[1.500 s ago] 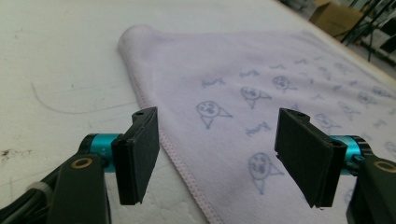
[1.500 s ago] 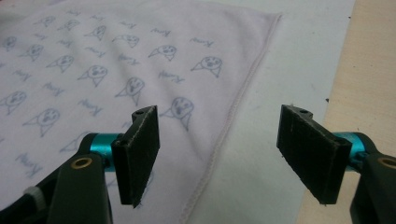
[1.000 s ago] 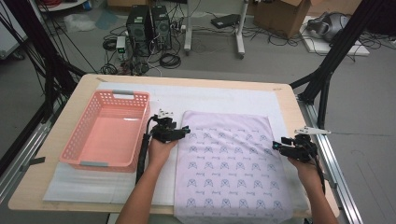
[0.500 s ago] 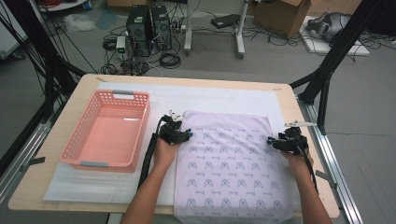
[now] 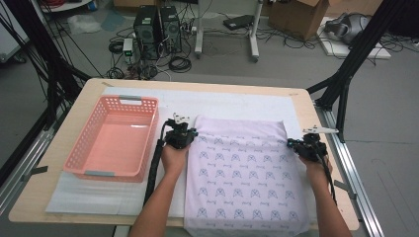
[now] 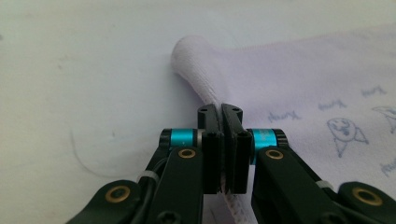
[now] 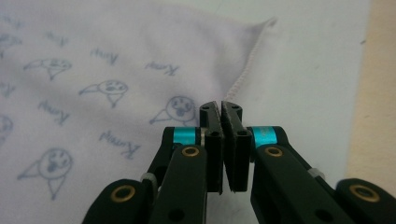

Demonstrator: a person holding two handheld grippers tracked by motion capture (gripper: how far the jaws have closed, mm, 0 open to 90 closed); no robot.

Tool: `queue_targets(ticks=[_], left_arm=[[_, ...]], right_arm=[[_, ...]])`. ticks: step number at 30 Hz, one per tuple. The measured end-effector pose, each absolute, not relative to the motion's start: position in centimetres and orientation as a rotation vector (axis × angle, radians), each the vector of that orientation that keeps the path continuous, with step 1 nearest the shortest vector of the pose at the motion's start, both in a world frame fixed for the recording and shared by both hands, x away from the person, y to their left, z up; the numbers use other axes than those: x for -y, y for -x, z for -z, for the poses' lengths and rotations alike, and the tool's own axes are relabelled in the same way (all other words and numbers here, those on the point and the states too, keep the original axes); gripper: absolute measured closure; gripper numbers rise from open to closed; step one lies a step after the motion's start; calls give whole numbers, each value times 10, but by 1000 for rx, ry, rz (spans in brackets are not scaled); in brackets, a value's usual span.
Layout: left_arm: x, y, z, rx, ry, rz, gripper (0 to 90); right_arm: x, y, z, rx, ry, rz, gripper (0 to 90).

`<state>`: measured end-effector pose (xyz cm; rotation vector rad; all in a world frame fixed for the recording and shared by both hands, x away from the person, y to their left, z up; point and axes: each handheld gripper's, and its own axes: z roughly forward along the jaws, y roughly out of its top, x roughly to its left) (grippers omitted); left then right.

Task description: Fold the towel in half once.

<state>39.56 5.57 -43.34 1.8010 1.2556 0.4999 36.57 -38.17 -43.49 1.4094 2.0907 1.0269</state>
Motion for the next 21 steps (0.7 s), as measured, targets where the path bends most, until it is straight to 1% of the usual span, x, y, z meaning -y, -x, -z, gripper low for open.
queue_targets(ticks=[2, 5, 7, 10, 13, 18, 19, 21], left_arm=[[-57, -399, 422, -1239, -1771, -531, 867], [-59, -406, 408, -1249, -1718, -544, 867], [-64, -407, 403, -1253, -1690, -521, 867], [-67, -401, 402, -1215, -1709, -487, 865], [-71, -390, 403, -1199, -1708, -457, 863], [-72, -368, 401, -1174, -1770, -425, 863], [-72, -360, 399, -1161, -1747, -441, 863], [-74, -349, 396, -1140, -1739, -429, 864]], right_arm=[[385, -370, 430, -2065, -1414, -1058, 880], [384, -375, 413, -2007, -1387, -1106, 881], [385, -377, 401, -1988, -1381, -1160, 880], [386, -373, 394, -1992, -1352, -1195, 880], [391, -363, 394, -2029, -1327, -1214, 879], [399, -340, 393, -2063, -1322, -1289, 878], [399, -335, 393, -2074, -1323, -1291, 878], [401, -322, 394, -2082, -1304, -1296, 878]])
